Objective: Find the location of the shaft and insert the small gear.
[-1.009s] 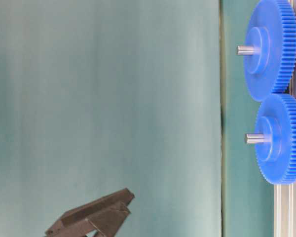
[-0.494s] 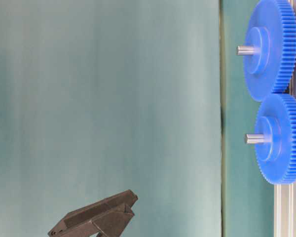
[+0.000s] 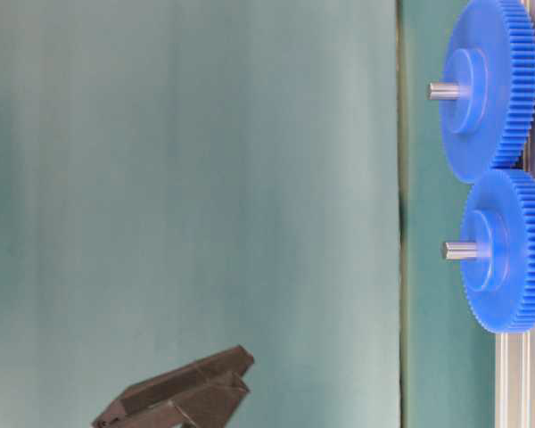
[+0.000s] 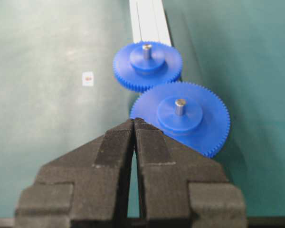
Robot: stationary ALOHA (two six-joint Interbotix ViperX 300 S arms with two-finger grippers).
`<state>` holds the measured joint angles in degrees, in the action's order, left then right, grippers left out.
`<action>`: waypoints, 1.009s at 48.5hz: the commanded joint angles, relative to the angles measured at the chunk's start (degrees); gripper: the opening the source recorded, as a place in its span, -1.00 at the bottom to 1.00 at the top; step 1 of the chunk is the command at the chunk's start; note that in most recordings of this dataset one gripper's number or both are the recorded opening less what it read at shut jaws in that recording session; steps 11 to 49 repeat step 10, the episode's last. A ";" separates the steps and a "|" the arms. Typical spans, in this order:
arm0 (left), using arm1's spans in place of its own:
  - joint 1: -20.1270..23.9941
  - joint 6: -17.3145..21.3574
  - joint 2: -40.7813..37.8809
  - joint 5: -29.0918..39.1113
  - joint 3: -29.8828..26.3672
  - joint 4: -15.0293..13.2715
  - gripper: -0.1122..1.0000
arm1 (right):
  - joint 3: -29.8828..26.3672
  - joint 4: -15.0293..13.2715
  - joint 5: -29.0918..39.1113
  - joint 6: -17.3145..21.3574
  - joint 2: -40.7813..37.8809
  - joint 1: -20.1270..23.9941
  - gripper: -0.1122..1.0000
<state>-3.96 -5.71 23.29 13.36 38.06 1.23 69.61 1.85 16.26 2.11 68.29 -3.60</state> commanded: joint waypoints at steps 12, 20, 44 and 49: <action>-0.26 0.00 0.62 -0.26 -0.26 0.09 0.48 | -0.62 0.09 -0.18 0.44 -0.44 -0.18 -0.65; -0.26 0.00 0.62 -0.26 -0.26 0.09 0.48 | -0.62 0.09 -0.18 0.44 -0.44 -0.18 -0.65; -0.26 0.00 0.62 -0.26 -0.26 0.09 0.48 | -0.62 0.09 -0.18 0.44 -0.44 -0.18 -0.65; -0.26 0.00 0.62 -0.26 -0.26 0.09 0.48 | -0.62 0.09 -0.18 0.44 -0.44 -0.18 -0.65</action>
